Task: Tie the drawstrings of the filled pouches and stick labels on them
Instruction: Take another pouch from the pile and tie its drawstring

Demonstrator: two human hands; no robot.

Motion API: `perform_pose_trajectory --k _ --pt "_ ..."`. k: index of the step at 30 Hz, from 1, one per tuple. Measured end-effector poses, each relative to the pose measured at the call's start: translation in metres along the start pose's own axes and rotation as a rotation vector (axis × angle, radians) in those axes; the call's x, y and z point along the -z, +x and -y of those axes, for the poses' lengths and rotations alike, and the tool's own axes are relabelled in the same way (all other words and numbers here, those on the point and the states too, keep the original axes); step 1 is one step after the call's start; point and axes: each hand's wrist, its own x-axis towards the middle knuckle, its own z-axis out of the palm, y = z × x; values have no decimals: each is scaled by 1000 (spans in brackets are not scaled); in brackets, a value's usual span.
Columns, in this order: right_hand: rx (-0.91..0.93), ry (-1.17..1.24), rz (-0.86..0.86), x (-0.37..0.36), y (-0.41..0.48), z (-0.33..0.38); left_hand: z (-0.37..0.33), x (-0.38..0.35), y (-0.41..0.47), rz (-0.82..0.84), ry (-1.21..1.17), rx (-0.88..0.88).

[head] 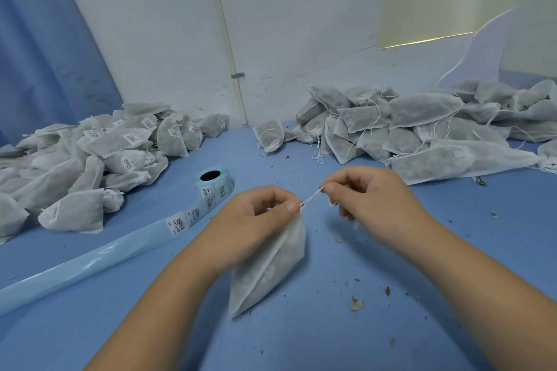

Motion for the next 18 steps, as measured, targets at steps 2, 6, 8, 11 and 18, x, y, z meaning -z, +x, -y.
perform_pose_trajectory --k 2,6,8,11,18 --pt "18 -68 -63 3 4 -5 1 3 -1 78 24 66" --pt "62 -141 -126 6 8 -11 6 6 0 219 120 167" --pt "89 -164 -125 6 7 -11 7 4 0 319 122 218" --pt "141 -187 -123 3 6 -11 8 0 0 416 156 254" --pt "254 -119 -222 -1 0 -6 11 -12 4 161 159 266"
